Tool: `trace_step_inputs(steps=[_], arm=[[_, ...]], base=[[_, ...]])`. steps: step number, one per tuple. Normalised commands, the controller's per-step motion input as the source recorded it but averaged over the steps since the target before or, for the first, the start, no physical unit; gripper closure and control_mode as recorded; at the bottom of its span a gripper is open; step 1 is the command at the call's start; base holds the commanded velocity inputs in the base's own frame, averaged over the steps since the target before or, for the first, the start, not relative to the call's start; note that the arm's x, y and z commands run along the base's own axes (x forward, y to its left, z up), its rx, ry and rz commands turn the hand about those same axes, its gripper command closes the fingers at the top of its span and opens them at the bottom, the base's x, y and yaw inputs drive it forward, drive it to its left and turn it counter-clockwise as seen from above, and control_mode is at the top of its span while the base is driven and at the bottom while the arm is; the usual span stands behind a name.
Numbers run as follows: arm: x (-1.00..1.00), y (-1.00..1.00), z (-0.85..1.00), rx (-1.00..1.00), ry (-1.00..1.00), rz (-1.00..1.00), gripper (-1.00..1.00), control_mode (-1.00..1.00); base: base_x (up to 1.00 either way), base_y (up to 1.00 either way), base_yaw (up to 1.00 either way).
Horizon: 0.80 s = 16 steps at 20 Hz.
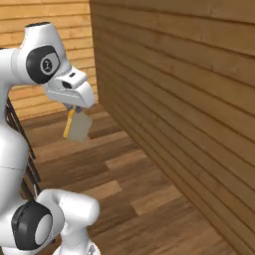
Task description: Start the toaster. Once the lever pops up, take the bread to the plate on the dining counter.
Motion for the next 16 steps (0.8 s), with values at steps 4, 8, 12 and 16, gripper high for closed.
trace_step_inputs(steps=[4,8,12,16], arm=[[0.0,0.0,0.0,0.0,0.0,0.0,1.0,1.0],[0.0,0.0,0.0,0.0,0.0,0.0,1.0,1.0],[0.0,0.0,0.0,0.0,0.0,0.0,1.0,1.0],[0.0,0.0,0.0,0.0,0.0,0.0,1.0,1.0]], base=[[0.96,-0.39,0.64],[0.97,-0.4,0.65],[0.94,-0.45,0.64],[0.88,-0.5,0.62]])
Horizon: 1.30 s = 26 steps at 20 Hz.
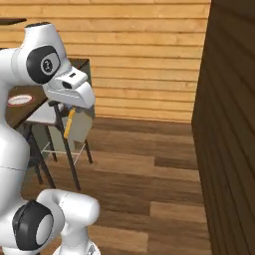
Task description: Start the toaster. Once the lever pops up, take the bread to the plate on the dining counter.
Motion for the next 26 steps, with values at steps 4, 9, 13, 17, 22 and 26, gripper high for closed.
trace_step_inputs(steps=[4,9,13,17,22,26], arm=[[0.0,0.0,0.0,0.0,0.0,0.0,1.0,1.0],[0.0,0.0,0.0,0.0,0.0,0.0,1.0,1.0],[0.0,0.0,0.0,0.0,0.0,0.0,1.0,1.0],[0.0,0.0,0.0,0.0,0.0,0.0,1.0,1.0],[0.0,0.0,0.0,0.0,0.0,0.0,1.0,1.0],[0.0,0.0,0.0,0.0,0.0,0.0,1.0,1.0]], base=[[0.81,-0.54,0.62],[0.72,-0.57,0.62],[0.64,-0.61,0.62],[0.53,-0.63,0.63],[0.45,-0.66,0.62],[0.39,-0.72,0.6]])
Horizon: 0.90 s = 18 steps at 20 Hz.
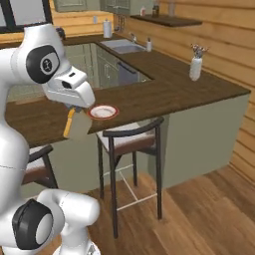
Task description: Start the toaster. Once the lever pops up, take the bread to the plate on the dining counter.
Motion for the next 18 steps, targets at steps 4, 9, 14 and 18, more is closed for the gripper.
trace_step_inputs(steps=[4,9,14,18], arm=[[0.0,0.0,0.0,0.0,0.0,0.0,1.0,1.0],[0.0,0.0,0.0,0.0,0.0,0.0,1.0,1.0],[0.0,0.0,0.0,0.0,0.0,0.0,1.0,1.0],[0.0,0.0,0.0,0.0,0.0,0.0,1.0,1.0]], base=[[0.34,-0.78,0.56],[0.25,-0.77,0.57],[0.34,-0.72,0.58],[0.47,-0.75,0.55]])
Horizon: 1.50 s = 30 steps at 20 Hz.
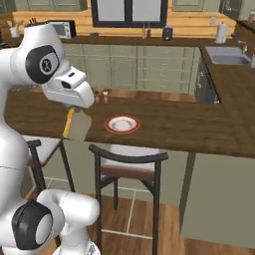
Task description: Start the toaster. Once the lever pops up, take the bread to the plate on the dining counter.
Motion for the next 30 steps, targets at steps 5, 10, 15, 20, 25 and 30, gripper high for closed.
trace_step_inputs(steps=[5,10,15,20,25,30], arm=[[0.0,0.0,0.0,0.0,0.0,0.0,1.0,1.0],[0.0,0.0,0.0,0.0,0.0,0.0,1.0,1.0],[0.71,-0.59,-0.12,0.32,-0.02,0.39,1.0,-1.0],[0.85,-0.71,-0.35,0.36,-0.05,0.46,1.0,-1.0],[0.85,-0.28,-0.69,0.36,-0.14,0.39,1.0,-1.0],[0.8,0.0,-0.81,0.36,-0.19,0.25,1.0,-1.0]], base=[[0.83,-0.69,0.49],[0.92,-0.52,0.43],[0.0,0.0,0.0],[0.0,0.0,0.0],[0.0,0.0,0.0],[0.0,0.0,0.0]])
